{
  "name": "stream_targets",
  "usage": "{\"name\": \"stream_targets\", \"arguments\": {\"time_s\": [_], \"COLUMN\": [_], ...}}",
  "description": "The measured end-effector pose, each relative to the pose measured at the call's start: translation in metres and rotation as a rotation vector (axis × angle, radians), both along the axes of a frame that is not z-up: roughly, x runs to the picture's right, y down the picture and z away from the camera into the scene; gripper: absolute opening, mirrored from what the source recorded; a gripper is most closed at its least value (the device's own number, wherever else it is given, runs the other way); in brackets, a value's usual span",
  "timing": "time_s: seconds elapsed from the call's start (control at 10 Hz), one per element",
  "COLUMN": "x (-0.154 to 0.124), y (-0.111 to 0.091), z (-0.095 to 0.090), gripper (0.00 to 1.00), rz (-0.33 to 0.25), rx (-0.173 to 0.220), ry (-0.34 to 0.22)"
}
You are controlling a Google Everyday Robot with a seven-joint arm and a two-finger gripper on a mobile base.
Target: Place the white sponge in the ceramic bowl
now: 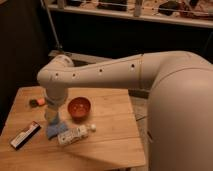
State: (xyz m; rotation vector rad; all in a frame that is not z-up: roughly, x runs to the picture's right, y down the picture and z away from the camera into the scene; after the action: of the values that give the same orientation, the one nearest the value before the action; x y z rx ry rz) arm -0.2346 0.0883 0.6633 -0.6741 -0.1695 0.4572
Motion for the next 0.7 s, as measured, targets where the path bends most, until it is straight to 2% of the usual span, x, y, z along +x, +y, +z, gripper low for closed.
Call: {"name": "stream_targets", "arguments": {"time_s": [0.5, 0.6, 0.7], "x": [-0.002, -0.007, -0.015], "y": [0.002, 0.003, 0.007], "z": [0.0, 0.002, 0.001], "gripper": [0.65, 0.65, 0.65], "rz": [-0.004, -0.037, -0.062], "rx": [0.002, 0.043, 0.068], "ry": [-0.005, -0.03, -0.052]}}
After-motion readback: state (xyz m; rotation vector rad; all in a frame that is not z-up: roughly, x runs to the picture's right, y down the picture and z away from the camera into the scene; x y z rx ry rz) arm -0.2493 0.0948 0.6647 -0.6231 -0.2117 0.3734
